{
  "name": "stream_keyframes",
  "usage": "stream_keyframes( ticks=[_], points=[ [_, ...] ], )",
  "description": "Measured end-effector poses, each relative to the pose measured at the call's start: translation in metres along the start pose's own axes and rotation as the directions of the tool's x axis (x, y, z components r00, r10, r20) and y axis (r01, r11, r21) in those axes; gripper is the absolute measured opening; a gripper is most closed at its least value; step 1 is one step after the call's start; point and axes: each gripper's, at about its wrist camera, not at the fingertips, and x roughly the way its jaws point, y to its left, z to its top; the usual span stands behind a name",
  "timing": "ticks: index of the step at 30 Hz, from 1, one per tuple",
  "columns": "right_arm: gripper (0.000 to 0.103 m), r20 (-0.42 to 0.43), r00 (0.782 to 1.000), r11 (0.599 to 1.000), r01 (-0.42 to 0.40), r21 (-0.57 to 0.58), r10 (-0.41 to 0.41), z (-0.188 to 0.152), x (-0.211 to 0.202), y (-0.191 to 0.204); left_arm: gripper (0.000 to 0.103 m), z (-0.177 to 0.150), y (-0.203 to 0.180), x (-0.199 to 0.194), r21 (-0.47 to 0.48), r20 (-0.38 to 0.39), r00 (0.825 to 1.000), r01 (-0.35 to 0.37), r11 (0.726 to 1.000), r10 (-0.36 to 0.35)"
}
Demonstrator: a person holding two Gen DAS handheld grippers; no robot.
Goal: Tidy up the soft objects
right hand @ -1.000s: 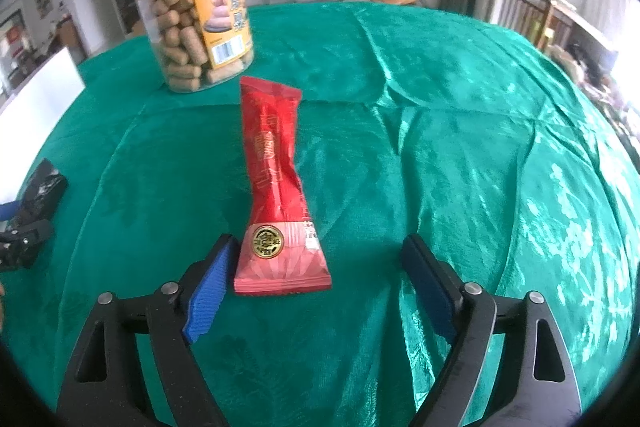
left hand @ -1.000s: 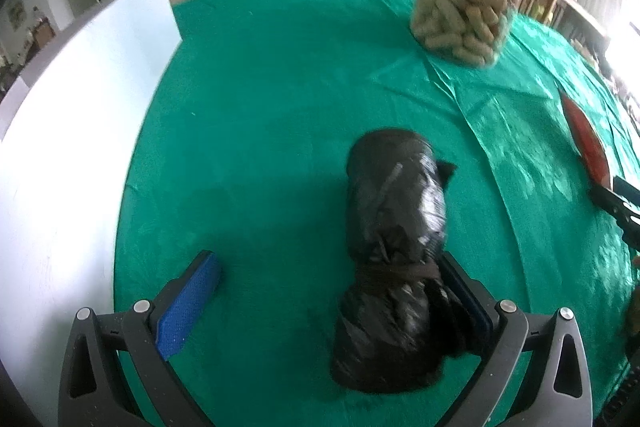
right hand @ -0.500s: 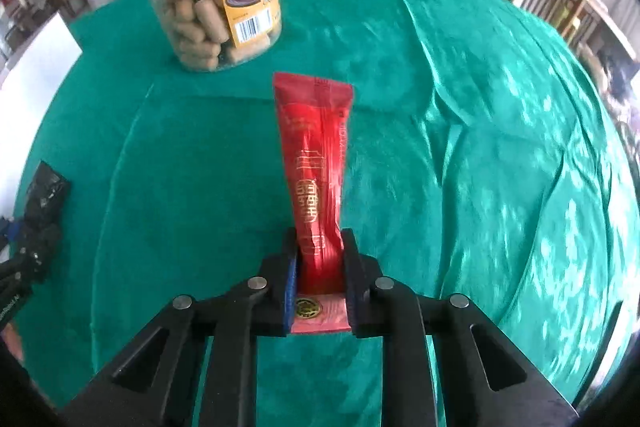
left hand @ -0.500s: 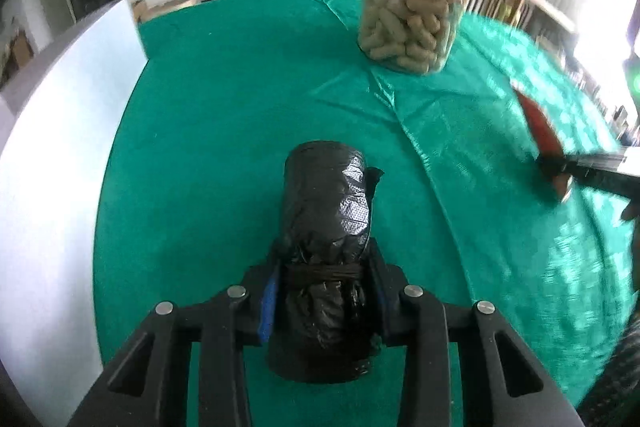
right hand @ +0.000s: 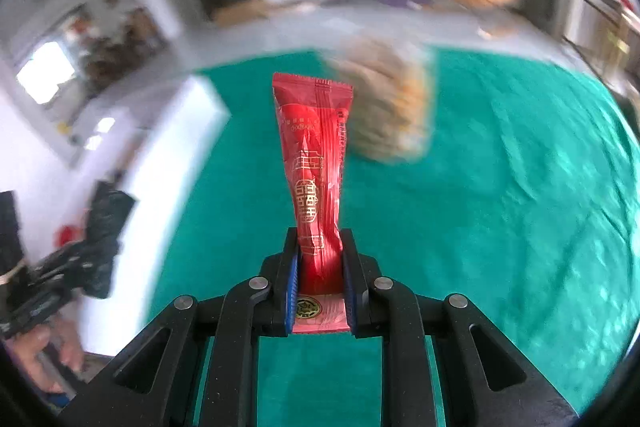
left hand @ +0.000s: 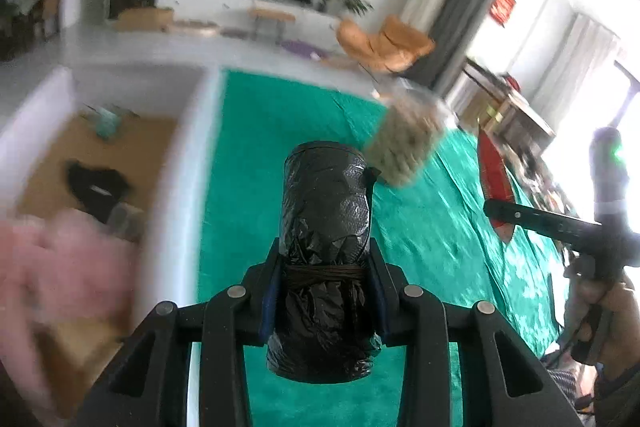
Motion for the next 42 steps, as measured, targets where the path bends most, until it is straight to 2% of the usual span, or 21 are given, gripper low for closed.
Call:
stream_keyframes(
  ticks=[3,4,6,8,9,10,11,12,13,15,16,18,20,21,23,24,28,29,33,39,42],
  points=[
    [0.02,0.013,0.99,0.988,-0.142,-0.062,0.144,0.019,-0.001,0.075,0.037,0.009,0.039,-0.039,-0.019,0.047,0.992,-0.115,0.993,0.116],
    [0.02,0.007,0.983,0.98,-0.181,-0.08,0.182,0.023,0.001,0.095,0.037,0.01,0.055,-0.05,-0.032,0.059,0.983,-0.171,0.985,0.173],
    [0.02,-0.018,0.965,0.959,-0.261,-0.115,0.26,0.03,0.01,0.146,0.037,0.009,0.087,-0.062,-0.055,0.04,0.958,-0.281,0.958,0.283],
    [0.025,-0.048,0.946,0.938,-0.324,-0.126,0.32,0.031,0.023,0.18,0.041,0.004,0.111,-0.065,-0.073,-0.003,0.921,-0.389,0.918,0.39],
    [0.03,-0.076,0.93,0.923,-0.366,-0.12,0.359,0.029,0.032,0.197,0.051,0.0,0.121,-0.066,-0.081,-0.018,0.9,-0.436,0.896,0.436],
    [0.052,-0.119,0.908,0.905,-0.413,-0.105,0.401,0.027,0.044,0.213,0.071,-0.004,0.127,-0.068,-0.09,-0.024,0.886,-0.464,0.881,0.464],
    [0.066,-0.159,0.889,0.891,-0.446,-0.086,0.43,0.023,0.056,0.224,0.081,-0.008,0.131,-0.07,-0.101,-0.025,0.876,-0.482,0.87,0.482],
    [0.072,-0.186,0.874,0.881,-0.468,-0.068,0.449,0.019,0.064,0.232,0.091,-0.014,0.134,-0.073,-0.109,-0.011,0.867,-0.496,0.862,0.498],
    [0.071,-0.207,0.864,0.877,-0.478,-0.054,0.458,0.014,0.072,0.239,0.092,-0.018,0.133,-0.076,-0.111,0.011,0.86,-0.507,0.855,0.511],
    [0.071,-0.217,0.866,0.879,-0.473,-0.059,0.451,0.009,0.078,0.243,0.093,-0.025,0.128,-0.084,-0.102,0.056,0.833,-0.543,0.833,0.55],
    [0.071,-0.21,0.878,0.889,-0.452,-0.073,0.43,0.006,0.078,0.241,0.093,-0.026,0.125,-0.086,-0.096,0.067,0.817,-0.567,0.818,0.573],
    [0.071,-0.188,0.907,0.91,-0.4,-0.105,0.377,0.008,0.076,0.229,0.094,-0.027,0.115,-0.084,-0.101,0.072,0.762,-0.637,0.765,0.644],
    [0.071,-0.171,0.929,0.928,-0.351,-0.129,0.328,0.006,0.074,0.218,0.097,-0.03,0.108,-0.085,-0.121,0.056,0.723,-0.679,0.724,0.688],
    [0.071,-0.165,0.936,0.932,-0.333,-0.142,0.31,0.005,0.072,0.215,0.1,-0.032,0.106,-0.085,-0.132,0.049,0.722,-0.68,0.721,0.69],
    [0.071,-0.141,0.956,0.942,-0.279,-0.188,0.256,0.0,0.067,0.214,0.1,-0.034,0.103,-0.088,-0.158,0.043,0.742,-0.656,0.738,0.669],
    [0.071,-0.132,0.962,0.943,-0.261,-0.205,0.237,-0.001,0.064,0.217,0.1,-0.035,0.1,-0.087,-0.163,0.03,0.745,-0.654,0.738,0.667],
    [0.071,-0.097,0.982,0.939,-0.184,-0.289,0.163,-0.002,0.052,0.216,0.1,-0.034,0.089,-0.087,-0.137,-0.001,0.718,-0.689,0.711,0.696],
    [0.071,-0.095,0.983,0.937,-0.179,-0.301,0.157,-0.003,0.049,0.217,0.1,-0.031,0.09,-0.088,-0.139,-0.006,0.722,-0.686,0.714,0.692],
    [0.071,-0.089,0.989,0.928,-0.146,-0.343,0.122,-0.006,0.049,0.223,0.1,-0.03,0.092,-0.1,-0.182,-0.044,0.767,-0.636,0.75,0.64],
    [0.071,-0.038,0.993,0.919,-0.114,-0.376,0.108,-0.011,0.042,0.23,0.1,-0.028,0.096,-0.112,-0.202,-0.065,0.731,-0.677,0.708,0.68],
    [0.072,-0.03,0.994,0.919,-0.108,-0.379,0.105,-0.012,0.045,0.229,0.1,-0.032,0.096,-0.116,-0.218,-0.053,0.735,-0.67,0.71,0.676]
  ],
)
